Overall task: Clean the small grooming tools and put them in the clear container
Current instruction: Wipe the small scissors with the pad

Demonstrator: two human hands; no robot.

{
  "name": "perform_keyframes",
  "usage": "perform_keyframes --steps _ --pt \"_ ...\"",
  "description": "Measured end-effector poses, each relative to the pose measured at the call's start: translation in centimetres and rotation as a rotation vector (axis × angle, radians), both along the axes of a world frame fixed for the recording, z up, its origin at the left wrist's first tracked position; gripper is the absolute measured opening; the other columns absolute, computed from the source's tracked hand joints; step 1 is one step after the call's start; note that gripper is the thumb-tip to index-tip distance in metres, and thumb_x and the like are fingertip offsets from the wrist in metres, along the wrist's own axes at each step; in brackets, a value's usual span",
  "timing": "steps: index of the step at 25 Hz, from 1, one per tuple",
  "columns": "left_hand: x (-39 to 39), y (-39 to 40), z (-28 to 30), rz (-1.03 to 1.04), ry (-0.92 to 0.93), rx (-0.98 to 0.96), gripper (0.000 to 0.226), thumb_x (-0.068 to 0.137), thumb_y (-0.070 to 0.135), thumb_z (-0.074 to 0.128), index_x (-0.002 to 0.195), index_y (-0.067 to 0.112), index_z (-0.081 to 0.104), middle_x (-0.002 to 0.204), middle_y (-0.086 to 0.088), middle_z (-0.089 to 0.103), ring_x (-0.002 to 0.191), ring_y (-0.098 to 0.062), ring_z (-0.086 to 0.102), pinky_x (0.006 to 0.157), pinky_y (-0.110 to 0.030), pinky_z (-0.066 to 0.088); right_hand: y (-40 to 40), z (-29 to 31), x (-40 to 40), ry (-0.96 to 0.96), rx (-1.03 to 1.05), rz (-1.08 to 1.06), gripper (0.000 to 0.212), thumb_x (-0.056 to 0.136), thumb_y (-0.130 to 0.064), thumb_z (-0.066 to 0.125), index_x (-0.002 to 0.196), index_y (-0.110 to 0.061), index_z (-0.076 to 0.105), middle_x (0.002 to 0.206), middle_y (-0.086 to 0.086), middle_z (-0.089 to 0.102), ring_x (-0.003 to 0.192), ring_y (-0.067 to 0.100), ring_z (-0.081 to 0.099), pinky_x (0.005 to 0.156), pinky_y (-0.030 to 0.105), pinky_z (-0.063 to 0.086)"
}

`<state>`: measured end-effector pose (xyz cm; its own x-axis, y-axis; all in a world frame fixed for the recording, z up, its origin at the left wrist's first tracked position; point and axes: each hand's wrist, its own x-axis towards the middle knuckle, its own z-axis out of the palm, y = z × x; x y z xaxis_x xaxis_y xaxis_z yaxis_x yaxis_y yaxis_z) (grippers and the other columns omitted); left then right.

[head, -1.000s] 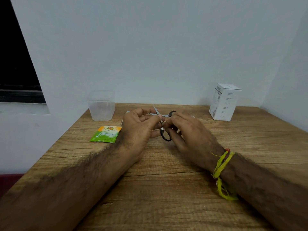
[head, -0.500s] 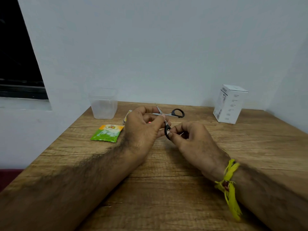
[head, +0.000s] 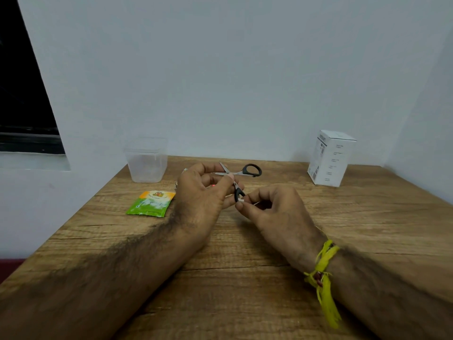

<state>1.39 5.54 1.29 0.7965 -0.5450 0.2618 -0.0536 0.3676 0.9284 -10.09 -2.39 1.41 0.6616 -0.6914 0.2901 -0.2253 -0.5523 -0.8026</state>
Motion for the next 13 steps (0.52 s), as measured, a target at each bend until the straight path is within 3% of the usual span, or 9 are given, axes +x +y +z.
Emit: perform_keyframes --steps 3,9,13 --pt "-0.2 0.1 0.2 0.009 -0.050 0.013 0.014 0.092 -0.002 0.067 0.105 0.000 0.061 0.086 -0.017 0.075 0.076 -0.025 0.077 0.063 -0.034 0.063 -0.6 0.1 -0.4 -0.008 0.021 -0.007 0.018 0.087 -0.036 0.075 0.078 -0.021 0.078 0.070 0.000 0.072 0.063 0.007 0.061 0.058 0.026 0.050" --pt "0.1 0.1 0.0 0.082 -0.158 0.097 0.015 0.089 0.003 0.072 0.101 0.008 0.065 0.077 -0.008 0.077 0.074 -0.019 0.077 0.065 -0.033 0.063 0.1 0.0 0.2 -0.052 0.014 0.027 0.015 0.090 -0.026 0.072 0.077 -0.021 0.079 0.077 -0.004 0.075 0.080 0.010 0.068 0.073 0.031 0.058" --pt "-0.1 0.2 0.0 0.084 -0.156 0.109 0.017 0.087 0.000 0.072 0.100 0.006 0.065 0.075 -0.009 0.077 0.071 -0.019 0.077 0.060 -0.031 0.062 -1.3 0.2 -0.5 0.124 -0.276 0.111 0.011 0.090 -0.031 0.070 0.083 -0.026 0.076 0.096 -0.010 0.066 0.095 0.008 0.060 0.080 0.029 0.051"
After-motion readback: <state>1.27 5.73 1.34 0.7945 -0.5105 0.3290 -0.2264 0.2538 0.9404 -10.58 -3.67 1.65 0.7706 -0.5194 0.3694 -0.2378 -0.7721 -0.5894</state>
